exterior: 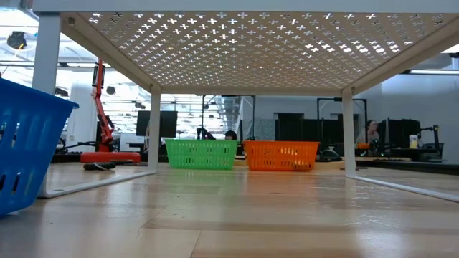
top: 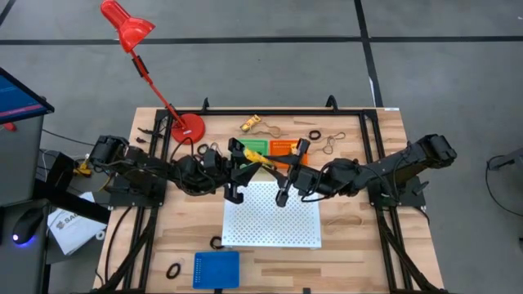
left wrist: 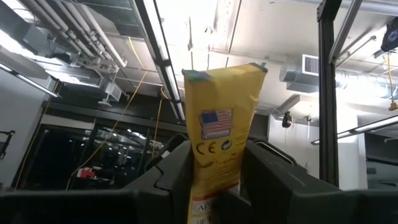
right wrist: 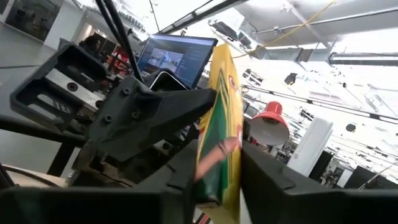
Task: Pick & Place Office Desk Supplies
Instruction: Put the crayon box into the orange bin
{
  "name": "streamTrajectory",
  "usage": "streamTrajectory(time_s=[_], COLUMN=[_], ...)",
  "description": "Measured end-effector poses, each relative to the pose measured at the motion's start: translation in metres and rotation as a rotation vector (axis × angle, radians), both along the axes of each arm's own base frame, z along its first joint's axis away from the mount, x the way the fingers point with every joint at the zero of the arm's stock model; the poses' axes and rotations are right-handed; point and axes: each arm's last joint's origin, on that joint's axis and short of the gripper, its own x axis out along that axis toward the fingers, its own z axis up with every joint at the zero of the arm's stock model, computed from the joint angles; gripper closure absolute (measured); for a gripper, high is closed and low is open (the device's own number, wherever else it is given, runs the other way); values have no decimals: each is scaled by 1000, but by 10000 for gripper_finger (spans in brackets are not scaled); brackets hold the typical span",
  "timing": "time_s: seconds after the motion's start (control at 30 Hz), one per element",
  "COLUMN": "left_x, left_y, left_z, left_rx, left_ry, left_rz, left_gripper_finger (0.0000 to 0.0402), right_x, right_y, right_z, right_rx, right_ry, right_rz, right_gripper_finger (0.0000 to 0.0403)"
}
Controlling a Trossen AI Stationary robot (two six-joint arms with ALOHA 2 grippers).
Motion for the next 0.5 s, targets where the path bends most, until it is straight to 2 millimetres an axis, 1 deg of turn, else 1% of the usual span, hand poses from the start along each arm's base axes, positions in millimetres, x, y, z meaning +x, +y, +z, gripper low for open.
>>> streamTrajectory(time_s=[0.13,0.2,0.4,0.5], left_x=[1,1,3,6], left_y=[0,0,0,2], left_z=[-1,-2,-4,-8], left_rx=[-4,-5,2,-12], left_ry=[15,21,71,130], left_rz=[8,11,63,107], left_gripper_finger=[280,280,280,280], right_x=[-1,-1,-4,-7], right_y=[4,6,10,11], right_z=[-1,-1,-1,4], right_rx=[-14,-21,-35,-43], right_ry=[10,14,21,-10], right_rz=[6,-4,-74,-125], right_gripper_finger=[360,374,375,366])
